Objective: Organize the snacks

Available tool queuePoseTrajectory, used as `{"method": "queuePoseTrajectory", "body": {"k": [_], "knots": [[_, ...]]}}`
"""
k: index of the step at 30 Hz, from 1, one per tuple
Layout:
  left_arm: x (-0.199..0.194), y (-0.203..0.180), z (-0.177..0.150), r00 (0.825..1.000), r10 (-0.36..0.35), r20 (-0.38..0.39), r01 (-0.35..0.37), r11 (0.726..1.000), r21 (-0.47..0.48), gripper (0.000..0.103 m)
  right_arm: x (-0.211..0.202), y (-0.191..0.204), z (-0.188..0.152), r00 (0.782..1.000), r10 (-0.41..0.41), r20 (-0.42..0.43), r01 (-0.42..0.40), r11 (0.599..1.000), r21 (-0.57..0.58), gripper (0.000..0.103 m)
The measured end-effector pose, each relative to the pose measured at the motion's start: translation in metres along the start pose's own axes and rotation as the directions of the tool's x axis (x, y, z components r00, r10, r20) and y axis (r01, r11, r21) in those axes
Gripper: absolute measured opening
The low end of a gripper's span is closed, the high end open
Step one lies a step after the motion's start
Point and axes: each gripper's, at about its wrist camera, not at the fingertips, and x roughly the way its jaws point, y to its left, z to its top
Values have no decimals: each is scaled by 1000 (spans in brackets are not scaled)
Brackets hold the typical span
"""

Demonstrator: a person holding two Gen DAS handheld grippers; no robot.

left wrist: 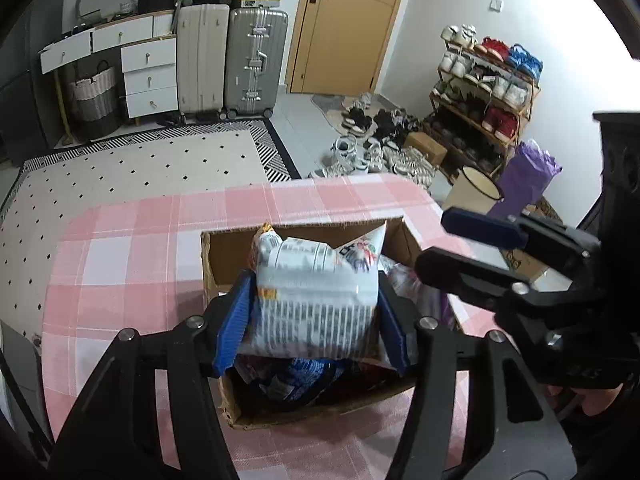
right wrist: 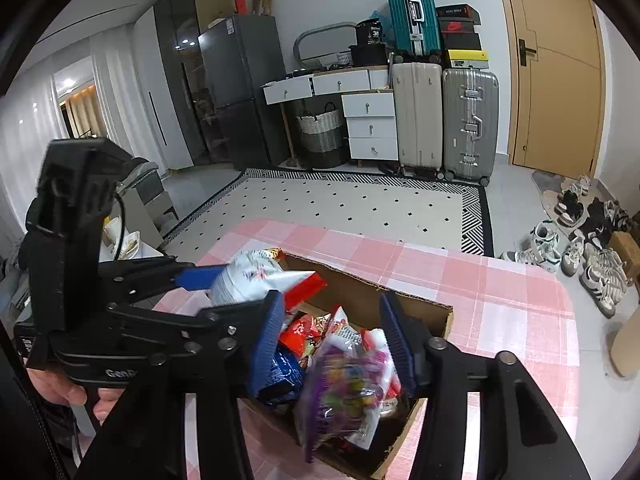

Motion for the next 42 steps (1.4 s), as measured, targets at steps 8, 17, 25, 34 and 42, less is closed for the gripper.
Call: {"method": "queuePoseTrajectory", "body": {"k": [8, 17, 25, 34, 42], "knots": [[-12, 0, -4, 999, 30, 40, -30, 1000, -3, 79, -27, 0, -1, 998, -14, 62, 14, 1000, 1, 65], [-49, -3, -23, 995, 55, 80, -56, 998, 9, 79, -65, 11, -6, 994, -28, 103, 29, 1000, -12, 70], [-103, -25, -42, 987, 80, 143, -85, 996, 31, 81, -107, 32, -20, 987, -30, 157, 33, 999, -17, 78], [-173, -44, -73, 971, 83, 224, -89, 996, 19, 87, -157, 64, -43, 973, -26, 228, 38, 998, -49, 90], [-228, -63, -109, 942, 105, 318, -116, 993, 18, 102, -190, 86, -77, 964, -17, 264, 42, 995, -88, 98]]}}
